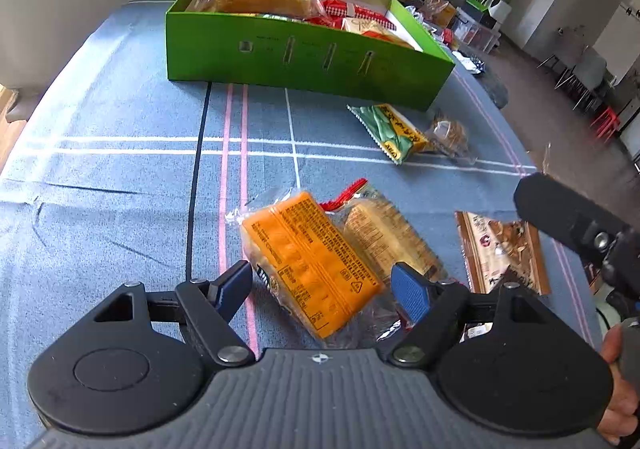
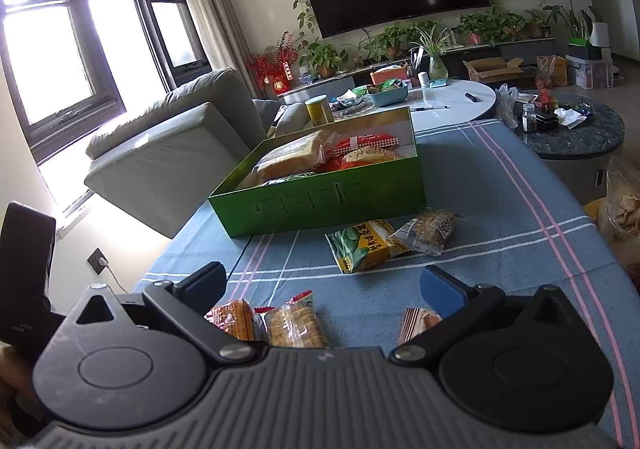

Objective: Organize snacks
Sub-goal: 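Move the left gripper to the orange cracker pack while the right gripper approaches the bread-stick bag, then grasp the orange cracker pack with the left gripper while the right gripper grasps the bread-stick bag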

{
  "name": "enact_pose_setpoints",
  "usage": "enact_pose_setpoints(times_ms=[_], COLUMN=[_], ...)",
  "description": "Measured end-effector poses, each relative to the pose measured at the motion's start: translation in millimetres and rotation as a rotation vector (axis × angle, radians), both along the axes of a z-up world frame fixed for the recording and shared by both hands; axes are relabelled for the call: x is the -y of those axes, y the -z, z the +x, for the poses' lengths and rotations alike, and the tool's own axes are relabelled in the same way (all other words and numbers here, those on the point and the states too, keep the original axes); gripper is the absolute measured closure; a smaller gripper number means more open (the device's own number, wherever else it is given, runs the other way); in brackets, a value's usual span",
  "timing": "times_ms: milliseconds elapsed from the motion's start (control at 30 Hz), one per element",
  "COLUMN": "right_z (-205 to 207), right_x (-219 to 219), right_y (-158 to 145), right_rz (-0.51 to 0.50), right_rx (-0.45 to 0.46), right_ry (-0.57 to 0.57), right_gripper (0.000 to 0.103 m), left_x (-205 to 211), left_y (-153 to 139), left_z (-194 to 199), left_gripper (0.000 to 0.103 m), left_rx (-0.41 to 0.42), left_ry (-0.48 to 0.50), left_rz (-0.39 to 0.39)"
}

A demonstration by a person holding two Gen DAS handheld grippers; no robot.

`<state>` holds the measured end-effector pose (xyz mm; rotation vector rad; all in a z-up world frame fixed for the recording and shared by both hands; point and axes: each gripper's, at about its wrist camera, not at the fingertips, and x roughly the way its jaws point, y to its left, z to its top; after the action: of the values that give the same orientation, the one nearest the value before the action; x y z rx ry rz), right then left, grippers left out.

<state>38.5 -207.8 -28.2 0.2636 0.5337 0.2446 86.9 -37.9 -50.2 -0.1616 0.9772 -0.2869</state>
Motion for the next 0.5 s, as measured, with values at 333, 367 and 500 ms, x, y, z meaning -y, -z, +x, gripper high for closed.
enact_pose_setpoints(times_ms=[333,367,500], right_z=[-1.5,-1.3,-1.4], right_x=[-2.5,-3.0,-4.2], right_y=[2.3,2.7,3.6], right_rz=[-0.003,-0.004,-0.008], right_rx=[-0.009,-0.010,-0.016], right_ry=[-0.003,-0.004,-0.004], right_gripper=[0.027,0.027,0.028], left_x=[0.1,-0.4,-7.7], left_y=[1.4,1.3,0.5], left_z=[-6.5,-7.3,-10.7], left_gripper=[0.038,0.041,0.047], left_rx=[0.043,0.047,0.054], left_ry=[0.019,0.022,-0.001], left_rz=[0.027,0.026,0.008])
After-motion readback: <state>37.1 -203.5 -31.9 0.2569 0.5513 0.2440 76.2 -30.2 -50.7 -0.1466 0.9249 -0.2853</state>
